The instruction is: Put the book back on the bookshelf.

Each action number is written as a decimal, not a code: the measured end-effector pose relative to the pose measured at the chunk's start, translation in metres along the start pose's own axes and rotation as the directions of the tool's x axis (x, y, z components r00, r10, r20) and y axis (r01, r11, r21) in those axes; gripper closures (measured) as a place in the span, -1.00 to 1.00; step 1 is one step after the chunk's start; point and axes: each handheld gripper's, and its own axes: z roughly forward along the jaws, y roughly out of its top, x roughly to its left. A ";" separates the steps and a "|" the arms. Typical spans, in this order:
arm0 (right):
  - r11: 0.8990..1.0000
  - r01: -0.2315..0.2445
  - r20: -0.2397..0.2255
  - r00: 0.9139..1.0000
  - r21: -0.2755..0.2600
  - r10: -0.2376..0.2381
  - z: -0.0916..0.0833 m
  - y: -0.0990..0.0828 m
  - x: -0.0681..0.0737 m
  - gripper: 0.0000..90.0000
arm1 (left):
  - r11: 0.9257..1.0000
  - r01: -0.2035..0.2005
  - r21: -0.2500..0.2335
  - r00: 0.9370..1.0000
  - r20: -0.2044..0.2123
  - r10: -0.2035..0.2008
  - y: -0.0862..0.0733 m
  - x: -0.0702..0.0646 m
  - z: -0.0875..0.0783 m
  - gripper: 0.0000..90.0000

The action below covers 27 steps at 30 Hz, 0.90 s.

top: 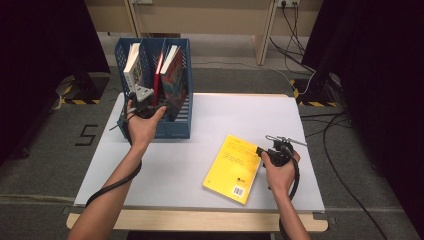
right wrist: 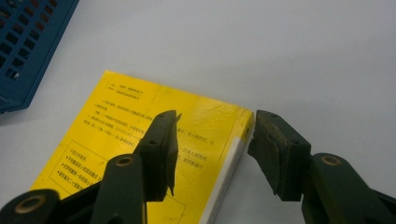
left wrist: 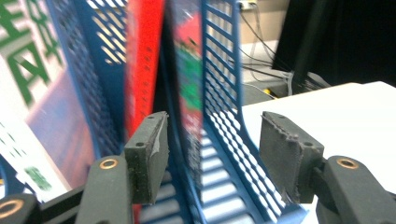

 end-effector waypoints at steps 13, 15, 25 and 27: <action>0.999 -0.012 0.006 1.000 0.049 0.012 0.008 0.012 -0.002 0.10 | 0.995 -0.009 0.098 0.983 0.182 -0.009 -0.034 -0.030 -0.018 -0.02; 0.998 -0.014 0.012 1.000 0.056 0.013 0.010 0.013 -0.003 0.10 | 0.994 -0.018 0.107 0.979 0.205 -0.004 -0.039 -0.036 -0.020 -0.01; 0.994 -0.044 0.003 0.999 0.104 0.044 0.022 0.023 -0.006 0.07 | 0.976 -0.098 0.196 0.939 0.342 0.025 -0.073 -0.074 -0.017 0.05; 0.992 -0.051 0.006 0.999 0.118 0.050 0.024 0.025 -0.007 0.06 | 0.972 -0.099 0.212 0.932 0.363 0.015 -0.079 -0.080 -0.016 0.05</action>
